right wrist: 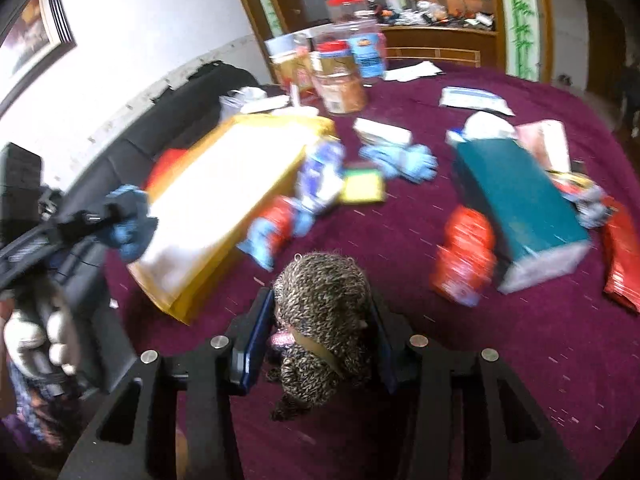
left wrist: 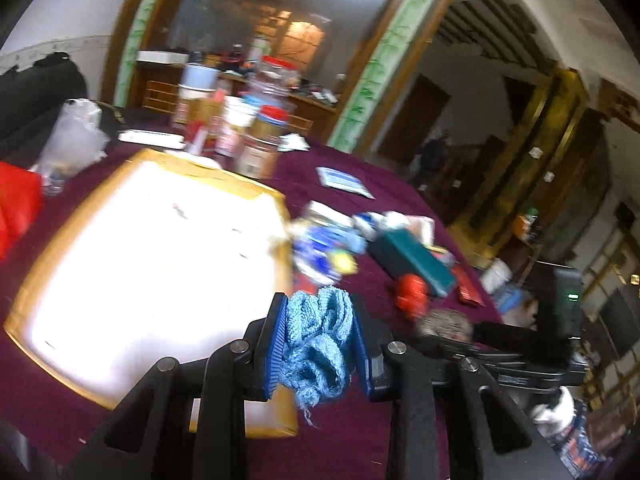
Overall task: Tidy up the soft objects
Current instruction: 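Carry the blue towel and grey hat to the tray and open both grippers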
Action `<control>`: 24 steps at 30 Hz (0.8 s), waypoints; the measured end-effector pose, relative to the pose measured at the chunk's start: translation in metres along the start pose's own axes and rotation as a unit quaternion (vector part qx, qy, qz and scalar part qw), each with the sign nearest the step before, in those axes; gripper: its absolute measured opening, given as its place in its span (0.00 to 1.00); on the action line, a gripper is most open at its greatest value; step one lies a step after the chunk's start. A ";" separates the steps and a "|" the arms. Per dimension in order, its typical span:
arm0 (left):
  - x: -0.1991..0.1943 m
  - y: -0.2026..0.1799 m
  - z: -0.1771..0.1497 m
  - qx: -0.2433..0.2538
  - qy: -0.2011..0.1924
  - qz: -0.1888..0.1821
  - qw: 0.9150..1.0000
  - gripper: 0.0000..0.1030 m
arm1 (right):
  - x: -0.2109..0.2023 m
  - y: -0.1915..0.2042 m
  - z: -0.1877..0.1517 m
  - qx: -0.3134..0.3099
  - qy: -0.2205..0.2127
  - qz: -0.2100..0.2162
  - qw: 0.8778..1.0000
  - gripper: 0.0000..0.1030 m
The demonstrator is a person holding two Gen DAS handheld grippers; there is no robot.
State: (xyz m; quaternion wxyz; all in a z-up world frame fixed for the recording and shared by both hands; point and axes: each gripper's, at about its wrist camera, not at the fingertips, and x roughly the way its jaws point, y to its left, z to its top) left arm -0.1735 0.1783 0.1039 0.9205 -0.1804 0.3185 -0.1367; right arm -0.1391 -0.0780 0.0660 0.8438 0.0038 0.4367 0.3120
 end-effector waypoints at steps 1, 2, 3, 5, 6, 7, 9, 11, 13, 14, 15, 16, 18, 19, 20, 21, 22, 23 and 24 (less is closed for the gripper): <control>0.002 0.006 0.006 -0.002 0.002 0.010 1.000 0.30 | 0.004 0.005 0.006 0.001 0.002 0.009 1.000 0.44; 0.003 0.014 0.013 -0.004 0.004 0.019 1.000 0.30 | 0.010 0.011 0.014 0.000 0.005 0.020 1.000 0.44; 0.008 0.025 0.023 -0.007 0.009 0.034 0.999 0.30 | 0.020 0.022 0.025 -0.004 0.009 0.029 1.000 0.44; 0.020 0.041 0.038 -0.006 0.021 0.061 0.998 0.30 | 0.037 0.040 0.043 -0.014 0.016 0.035 0.999 0.44; 0.028 0.052 0.048 -0.007 0.026 0.075 0.997 0.30 | 0.047 0.048 0.053 -0.016 0.024 0.043 0.999 0.44; 0.034 0.060 0.053 -0.012 0.031 0.083 0.996 0.30 | 0.055 0.052 0.059 -0.014 0.032 0.050 0.998 0.44; 0.052 0.083 0.071 -0.029 0.040 0.095 0.994 0.30 | 0.085 0.065 0.078 -0.012 0.054 0.054 0.997 0.44; 0.065 0.102 0.082 -0.045 0.042 0.100 0.993 0.30 | 0.110 0.073 0.093 -0.016 0.070 0.045 0.996 0.44; 0.082 0.121 0.093 -0.067 0.045 0.109 0.991 0.31 | 0.132 0.077 0.103 -0.015 0.086 0.038 0.995 0.44; 0.088 0.129 0.096 -0.075 0.048 0.111 0.990 0.32 | 0.142 0.078 0.108 -0.014 0.094 0.036 0.995 0.44; 0.097 0.137 0.101 -0.084 0.051 0.115 0.989 0.34 | 0.153 0.079 0.113 -0.013 0.102 0.033 0.994 0.44; 0.102 0.142 0.104 -0.086 0.051 0.120 0.988 0.39 | 0.161 0.080 0.116 -0.014 0.107 0.028 0.994 0.44; 0.111 0.151 0.110 -0.088 0.046 0.136 0.986 0.56 | 0.178 0.084 0.126 -0.025 0.111 0.000 0.994 0.44; 0.114 0.156 0.112 -0.091 0.044 0.138 0.985 0.64 | 0.182 0.084 0.129 -0.030 0.111 -0.008 0.993 0.44; 0.117 0.162 0.113 -0.099 0.043 0.137 0.985 0.65 | 0.187 0.085 0.132 -0.034 0.111 -0.017 0.993 0.44; 0.118 0.168 0.113 -0.110 0.042 0.135 0.984 0.66 | 0.194 0.085 0.137 -0.037 0.109 -0.028 0.993 0.44; 0.118 0.172 0.113 -0.119 0.040 0.132 0.983 0.69 | 0.196 0.085 0.140 -0.039 0.107 -0.033 0.993 0.44; 0.115 0.173 0.113 -0.123 0.034 0.125 0.984 0.70 | 0.201 0.085 0.145 -0.045 0.101 -0.044 0.993 0.44; 0.112 0.173 0.114 -0.125 0.031 0.119 0.984 0.71 | 0.202 0.087 0.147 -0.053 0.094 -0.055 0.993 0.44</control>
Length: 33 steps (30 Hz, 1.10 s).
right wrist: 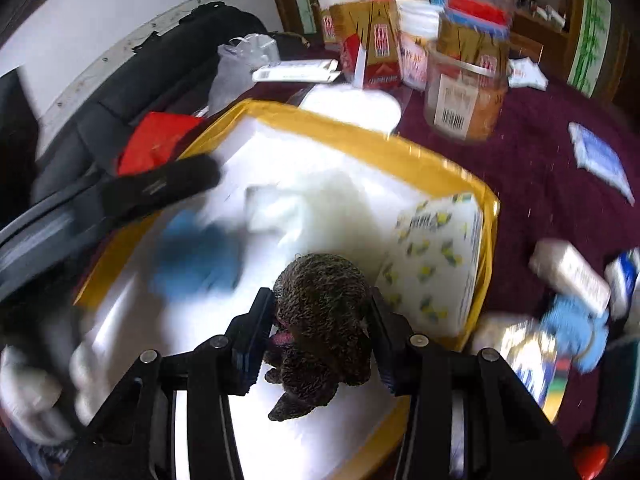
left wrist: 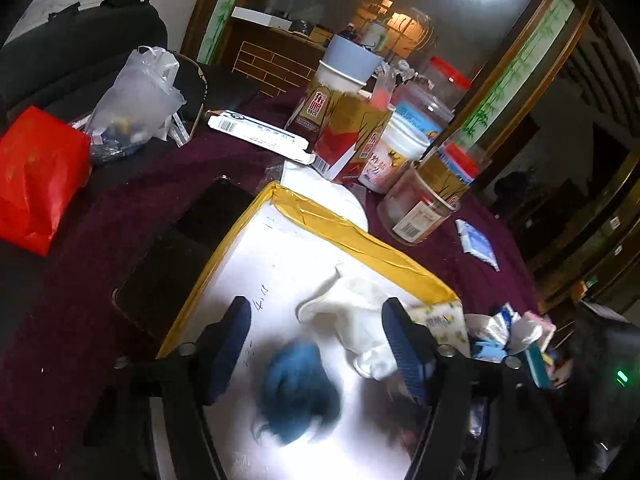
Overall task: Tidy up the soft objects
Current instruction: 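Carry the blue towel and grey hat to the tray and open both grippers, then move both grippers back toward the remaining items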
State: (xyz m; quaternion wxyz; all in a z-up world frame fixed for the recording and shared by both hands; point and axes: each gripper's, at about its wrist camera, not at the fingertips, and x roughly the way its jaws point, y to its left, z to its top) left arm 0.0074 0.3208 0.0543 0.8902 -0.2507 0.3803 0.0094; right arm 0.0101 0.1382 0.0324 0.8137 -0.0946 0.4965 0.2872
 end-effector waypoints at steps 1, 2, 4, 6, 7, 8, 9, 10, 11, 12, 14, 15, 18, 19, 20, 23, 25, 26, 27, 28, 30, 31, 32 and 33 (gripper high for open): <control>-0.002 0.001 0.000 -0.003 0.000 -0.004 1.000 0.71 | 0.001 0.002 0.003 -0.010 -0.012 -0.016 1.000 0.45; -0.005 0.002 0.000 -0.008 -0.001 -0.011 1.000 0.72 | 0.000 0.003 0.006 -0.016 -0.022 -0.025 0.999 0.48; -0.016 0.006 -0.003 -0.023 0.000 -0.031 0.999 0.74 | -0.005 0.002 0.008 -0.016 -0.032 -0.019 0.999 0.61; -0.029 0.007 -0.007 -0.032 -0.004 -0.041 0.999 0.76 | -0.023 -0.002 0.006 -0.007 -0.053 -0.005 0.999 0.65; -0.034 0.006 -0.009 -0.033 -0.006 -0.045 0.998 0.76 | -0.032 -0.004 0.005 -0.003 -0.063 -0.005 0.998 0.67; -0.040 0.005 -0.011 -0.033 -0.009 -0.051 0.998 0.76 | -0.046 -0.009 0.001 0.000 -0.078 -0.004 0.997 0.68; -0.048 0.003 -0.014 -0.032 -0.012 -0.055 0.998 0.76 | -0.057 -0.013 -0.003 0.000 -0.088 -0.005 0.996 0.69; -0.053 0.002 -0.016 -0.032 -0.014 -0.058 0.998 0.76 | -0.072 -0.019 -0.012 -0.001 -0.104 -0.012 0.995 0.69; -0.058 0.000 -0.019 -0.033 -0.016 -0.063 0.997 0.77 | -0.087 -0.025 -0.022 -0.003 -0.120 -0.020 0.993 0.69; -0.066 -0.004 -0.024 -0.034 -0.018 -0.071 0.997 0.79 | -0.102 -0.033 -0.033 -0.003 -0.137 -0.028 0.990 0.71; -0.075 -0.012 -0.032 -0.033 -0.019 -0.085 0.996 0.81 | -0.131 -0.050 -0.059 0.004 -0.173 -0.051 0.984 0.76; -0.080 -0.018 -0.038 -0.030 -0.018 -0.093 0.995 0.83 | -0.147 -0.062 -0.076 0.011 -0.197 -0.065 0.978 0.79; -0.091 -0.047 -0.060 -0.010 -0.009 -0.118 0.993 0.88 | -0.179 -0.098 -0.126 0.040 -0.251 -0.107 0.961 0.89; -0.092 -0.056 -0.067 -0.003 -0.005 -0.123 0.992 0.89 | -0.184 -0.110 -0.139 0.053 -0.260 -0.115 0.957 0.92; -0.093 -0.066 -0.074 0.007 0.002 -0.128 0.992 0.89 | -0.188 -0.126 -0.152 0.069 -0.263 -0.121 0.955 0.92; -0.086 -0.105 -0.100 0.054 0.036 -0.137 0.988 0.89 | -0.191 -0.177 -0.186 0.139 -0.252 -0.123 0.950 0.92; -0.079 -0.128 -0.117 0.088 0.052 -0.132 0.986 0.89 | -0.191 -0.207 -0.205 0.182 -0.249 -0.125 0.943 0.92; -0.076 -0.138 -0.125 0.102 0.056 -0.126 0.985 0.89 | -0.189 -0.215 -0.212 0.191 -0.248 -0.127 0.941 0.92; -0.072 -0.147 -0.131 0.114 0.061 -0.120 0.984 0.89 | -0.187 -0.226 -0.219 0.205 -0.248 -0.129 0.938 0.92; -0.069 -0.155 -0.139 0.125 0.066 -0.112 0.984 0.89 | -0.186 -0.234 -0.226 0.214 -0.249 -0.129 0.936 0.92; -0.062 -0.170 -0.153 0.151 0.071 -0.090 0.982 0.89 | -0.183 -0.250 -0.235 0.237 -0.247 -0.120 0.932 0.92; -0.060 -0.175 -0.157 0.163 0.071 -0.080 0.981 0.89 | -0.183 -0.253 -0.237 0.246 -0.247 -0.106 0.931 0.92; -0.056 -0.180 -0.161 0.177 0.070 -0.067 0.979 0.89 | -0.184 -0.255 -0.238 0.249 -0.254 -0.094 0.930 0.92; -0.051 -0.187 -0.166 0.194 0.069 -0.050 0.977 0.89 | -0.183 -0.255 -0.239 0.245 -0.254 -0.093 0.931 0.92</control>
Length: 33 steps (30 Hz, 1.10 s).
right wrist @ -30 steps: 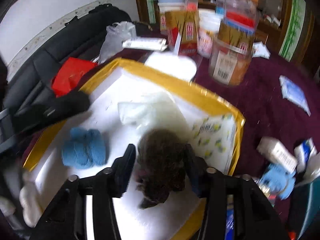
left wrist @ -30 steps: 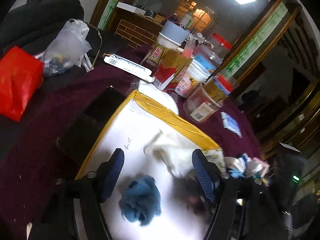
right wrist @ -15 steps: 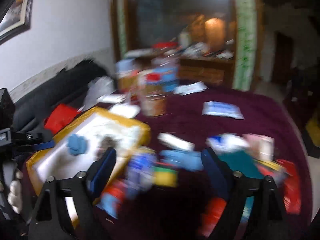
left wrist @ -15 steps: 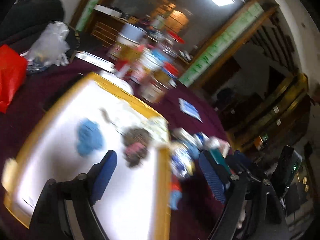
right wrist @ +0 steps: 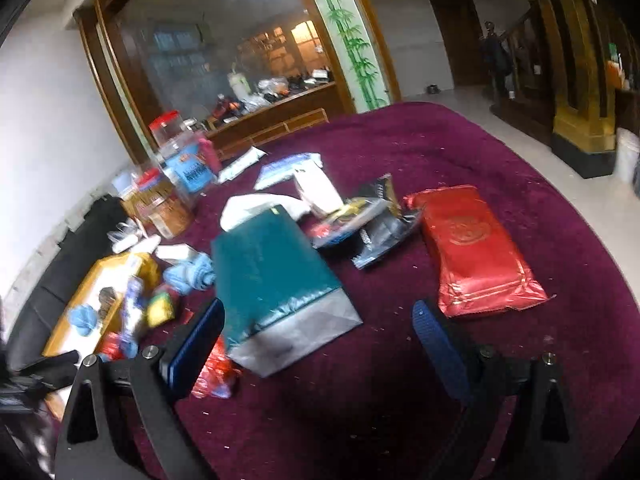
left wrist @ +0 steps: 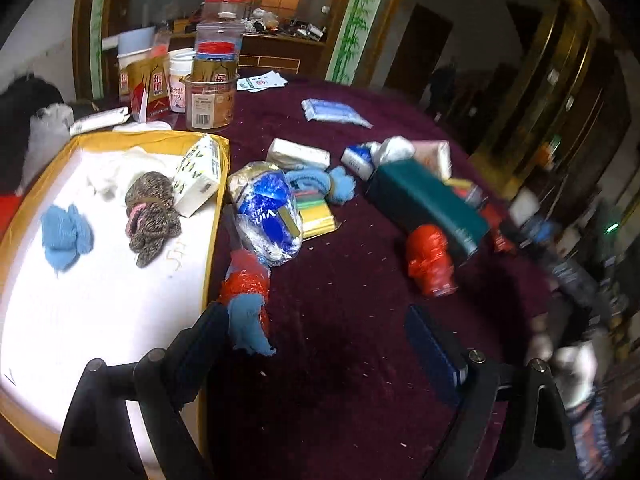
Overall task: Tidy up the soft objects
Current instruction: 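Move both grippers back toward the remaining items, then grasp the red plastic bag with the left gripper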
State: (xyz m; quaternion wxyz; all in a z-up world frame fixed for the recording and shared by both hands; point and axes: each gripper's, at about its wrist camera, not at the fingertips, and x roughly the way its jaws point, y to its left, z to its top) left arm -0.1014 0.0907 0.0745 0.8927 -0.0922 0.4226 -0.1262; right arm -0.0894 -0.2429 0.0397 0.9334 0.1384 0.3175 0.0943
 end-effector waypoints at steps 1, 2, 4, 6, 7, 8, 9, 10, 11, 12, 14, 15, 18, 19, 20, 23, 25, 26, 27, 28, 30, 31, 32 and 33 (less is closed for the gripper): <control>0.004 -0.003 0.000 0.007 0.002 0.011 1.000 0.89 | 0.002 0.002 -0.001 -0.004 0.003 0.000 1.000 0.92; 0.009 -0.006 0.000 0.015 0.005 0.024 1.000 0.89 | 0.004 0.005 -0.002 -0.011 0.011 0.004 1.000 0.92; 0.022 -0.009 0.003 0.028 0.007 0.045 0.999 0.89 | 0.004 0.008 -0.004 -0.020 0.015 0.010 1.000 0.92; 0.033 -0.010 0.005 0.035 0.012 0.061 0.997 0.89 | 0.004 0.015 -0.004 -0.032 0.013 0.010 0.999 0.92; 0.042 -0.009 0.005 0.035 0.022 0.070 0.997 0.90 | 0.003 0.016 -0.005 -0.036 0.012 0.011 0.999 0.92; 0.051 -0.008 0.005 0.032 0.036 0.073 0.996 0.91 | 0.003 0.017 -0.005 -0.037 0.012 0.012 0.999 0.92; 0.056 -0.009 0.004 0.036 0.040 0.079 0.995 0.91 | 0.002 0.016 -0.005 -0.036 0.013 0.014 0.999 0.92; 0.055 -0.012 0.003 0.042 0.038 0.075 0.996 0.91 | 0.002 0.015 -0.006 -0.034 0.015 0.015 0.999 0.92; 0.052 -0.016 0.003 0.046 0.042 0.045 0.997 0.91 | 0.002 0.014 -0.006 -0.031 0.016 0.017 0.999 0.92; 0.045 -0.021 0.002 0.042 0.052 -0.030 0.997 0.91 | 0.002 0.013 -0.005 -0.029 0.016 0.017 0.999 0.92; 0.028 -0.029 -0.001 0.025 0.057 -0.121 0.991 0.91 | 0.003 0.011 -0.005 -0.023 0.018 0.016 0.999 0.92; 0.015 -0.032 -0.001 0.029 0.044 -0.133 0.990 0.91 | 0.003 0.010 -0.005 -0.020 0.018 0.017 0.999 0.92; -0.007 -0.029 0.000 0.037 0.006 -0.087 0.996 0.92 | 0.003 0.009 -0.005 -0.016 0.021 0.017 1.000 0.92; -0.009 -0.023 0.000 0.032 -0.002 -0.063 0.997 0.92 | 0.004 0.008 -0.004 -0.015 0.023 0.018 0.999 0.92; -0.007 -0.016 0.000 0.026 -0.002 -0.048 0.999 0.92 | 0.004 0.007 -0.005 -0.015 0.024 0.019 0.999 0.92; 0.007 0.003 -0.005 -0.012 0.025 -0.025 0.999 0.92 | 0.006 0.007 -0.005 -0.015 0.029 0.018 0.999 0.92; 0.017 0.004 -0.007 -0.026 0.036 -0.042 0.998 0.92 | 0.009 0.007 -0.005 -0.014 0.034 0.016 0.999 0.92; 0.022 -0.002 -0.007 -0.024 0.038 -0.047 0.998 0.92 | 0.009 0.007 -0.005 -0.014 0.035 0.015 0.999 0.92; 0.027 -0.013 -0.005 -0.016 0.040 -0.050 0.998 0.92 | 0.008 0.006 -0.005 -0.012 0.033 0.014 0.999 0.92; 0.032 -0.023 -0.006 -0.009 0.041 -0.053 0.998 0.91 | 0.008 0.005 -0.005 -0.010 0.032 0.014 0.999 0.92; 0.048 -0.047 0.002 0.007 0.041 -0.062 0.997 0.91 | 0.004 0.000 -0.004 0.003 0.023 0.012 1.000 0.92; 0.056 -0.055 0.005 0.010 0.043 -0.065 0.997 0.91 | 0.000 -0.004 -0.003 0.013 0.014 0.012 1.000 0.92; 0.065 -0.063 0.009 0.014 0.045 -0.064 0.997 0.91 | -0.006 -0.011 -0.001 0.030 -0.001 0.014 0.999 0.92; 0.078 -0.072 0.012 0.019 0.049 -0.062 0.997 0.91 | -0.010 -0.017 0.001 0.042 -0.012 0.012 0.999 0.92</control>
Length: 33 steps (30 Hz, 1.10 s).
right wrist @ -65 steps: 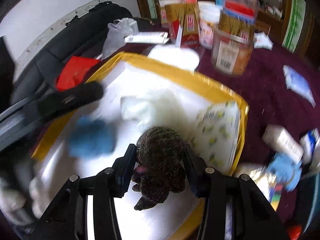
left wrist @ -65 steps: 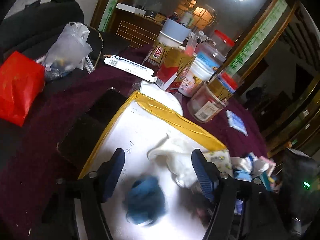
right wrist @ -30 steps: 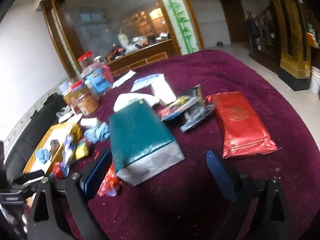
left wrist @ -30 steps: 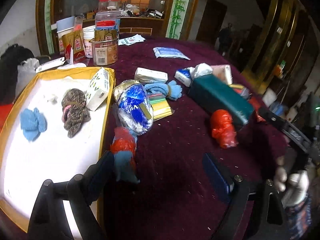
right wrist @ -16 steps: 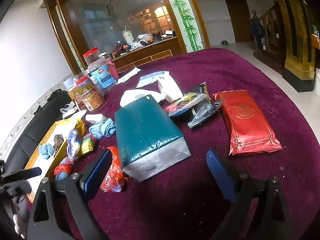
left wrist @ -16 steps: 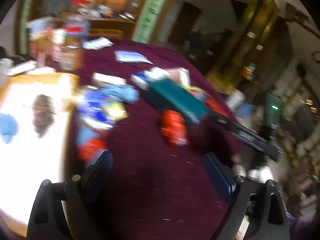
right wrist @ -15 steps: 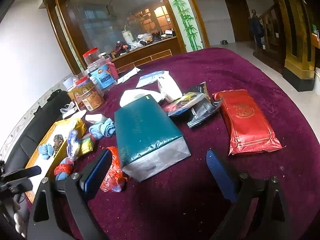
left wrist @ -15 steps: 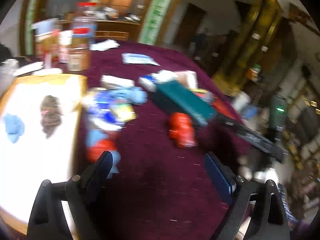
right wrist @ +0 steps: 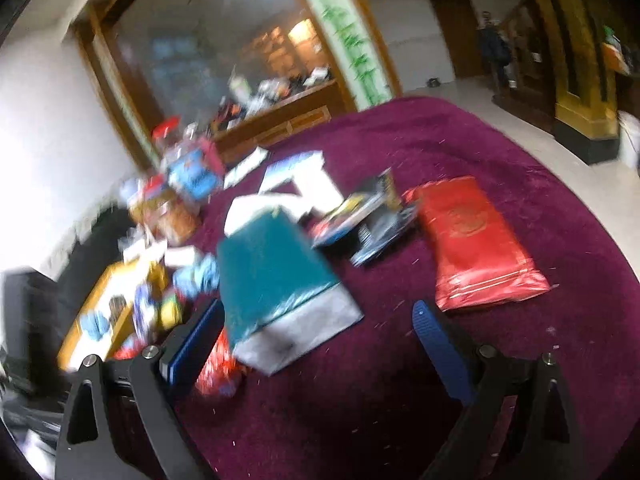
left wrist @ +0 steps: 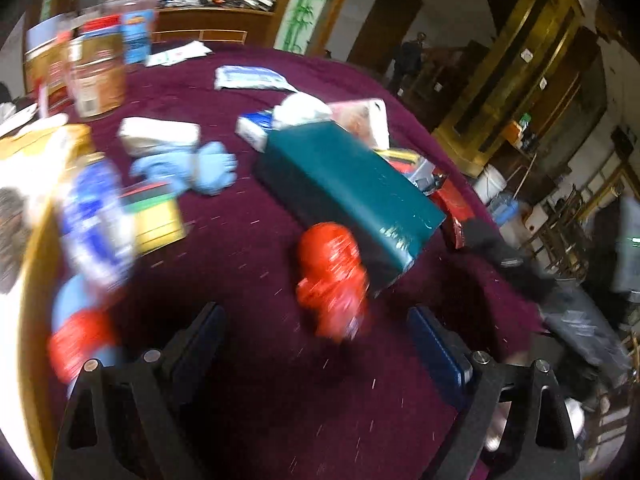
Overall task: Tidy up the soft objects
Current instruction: 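Grasp the red plastic bag with the left gripper, then grasp the pink-labelled white tissue pack with the right gripper while the left carries the red bag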
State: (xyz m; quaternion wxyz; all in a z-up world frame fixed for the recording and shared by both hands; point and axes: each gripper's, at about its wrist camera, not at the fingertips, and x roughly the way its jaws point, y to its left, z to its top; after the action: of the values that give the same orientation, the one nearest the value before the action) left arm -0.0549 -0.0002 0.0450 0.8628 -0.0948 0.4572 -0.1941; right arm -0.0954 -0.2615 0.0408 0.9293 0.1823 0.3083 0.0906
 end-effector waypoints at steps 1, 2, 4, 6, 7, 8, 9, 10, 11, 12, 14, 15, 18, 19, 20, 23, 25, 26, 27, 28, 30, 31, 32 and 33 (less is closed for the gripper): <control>0.008 -0.004 0.003 0.005 0.003 0.002 1.000 0.91 | -0.005 -0.008 0.002 0.017 -0.013 -0.005 1.000 0.92; 0.018 -0.009 0.007 0.014 0.006 0.006 1.000 0.91 | -0.008 -0.017 0.004 0.036 -0.023 -0.010 0.999 0.92; 0.034 -0.021 0.013 0.041 0.004 0.020 0.999 0.91 | -0.014 -0.034 0.007 0.076 -0.037 -0.017 0.996 0.92; 0.045 -0.030 0.016 0.073 -0.003 0.037 0.997 0.83 | -0.017 -0.053 0.009 0.120 -0.044 -0.023 0.991 0.92; 0.051 -0.033 0.017 0.084 -0.005 0.048 0.995 0.74 | -0.017 -0.059 0.009 0.135 -0.046 -0.028 0.989 0.92; 0.054 -0.034 0.018 0.086 -0.004 0.046 0.995 0.53 | -0.018 -0.067 0.009 0.152 -0.048 -0.034 0.987 0.92; 0.053 -0.032 0.017 0.080 0.000 0.026 0.996 0.39 | -0.021 -0.075 0.009 0.170 -0.053 -0.043 0.983 0.92; 0.053 -0.029 0.014 0.072 0.010 0.005 0.997 0.35 | -0.022 -0.078 0.009 0.177 -0.057 -0.048 0.981 0.92; 0.052 -0.027 0.013 0.069 0.018 -0.002 0.997 0.35 | -0.024 -0.082 0.009 0.185 -0.061 -0.053 0.979 0.92; 0.049 -0.027 0.010 0.070 0.017 0.001 0.997 0.35 | -0.026 -0.085 0.008 0.193 -0.066 -0.057 0.977 0.92; 0.036 -0.023 0.006 0.073 0.004 0.005 0.997 0.35 | -0.028 -0.089 0.008 0.200 -0.069 -0.059 0.976 0.92; 0.026 -0.019 0.004 0.067 -0.003 -0.002 0.998 0.35 | -0.028 -0.089 0.008 0.202 -0.070 -0.060 0.975 0.92; -0.001 -0.010 -0.001 0.050 -0.027 -0.018 0.998 0.35 | -0.029 -0.094 0.007 0.214 -0.074 -0.063 0.972 0.92; -0.010 -0.008 -0.003 0.046 -0.035 -0.022 0.998 0.35 | -0.030 -0.097 0.006 0.220 -0.075 -0.066 0.970 0.92; -0.019 -0.006 -0.006 0.042 -0.043 -0.027 0.998 0.35 | -0.029 -0.099 0.005 0.225 -0.073 -0.068 0.969 0.92; -0.051 0.010 -0.018 0.016 -0.067 -0.051 0.996 0.36 | -0.023 -0.093 0.006 0.212 -0.056 -0.064 0.974 0.92; -0.071 0.022 -0.027 -0.007 -0.079 -0.067 0.995 0.36 | -0.018 -0.079 0.009 0.188 -0.035 -0.059 0.980 0.92; -0.081 0.030 -0.032 -0.017 -0.084 -0.072 0.994 0.36 | -0.017 -0.070 0.012 0.174 -0.026 -0.054 0.983 0.92; -0.091 0.038 -0.039 -0.026 -0.091 -0.073 0.993 0.36 | -0.017 -0.062 0.014 0.162 -0.019 -0.050 0.985 0.92; -0.098 0.042 -0.043 -0.030 -0.097 -0.072 0.992 0.36 | -0.016 -0.052 0.017 0.146 -0.011 -0.046 0.988 0.92; -0.113 0.052 -0.053 -0.038 -0.110 -0.064 0.991 0.36 | -0.007 -0.023 0.031 0.092 0.021 -0.025 0.995 0.92; -0.120 0.057 -0.059 -0.042 -0.117 -0.057 0.991 0.36 | -0.003 -0.012 0.036 0.072 0.030 -0.022 0.997 0.92; -0.125 0.062 -0.064 -0.046 -0.122 -0.051 0.990 0.36 | 0.002 0.002 0.042 0.041 0.040 -0.023 0.998 0.92; -0.130 0.067 -0.069 -0.050 -0.128 -0.047 0.989 0.36 | 0.010 0.020 0.050 -0.005 0.048 -0.031 0.998 0.92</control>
State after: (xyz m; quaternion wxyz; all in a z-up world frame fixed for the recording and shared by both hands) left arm -0.1610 0.1168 0.0812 0.8983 -0.1837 0.3469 -0.1975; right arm -0.0583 -0.2542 0.0809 0.9168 0.1634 0.3573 0.0715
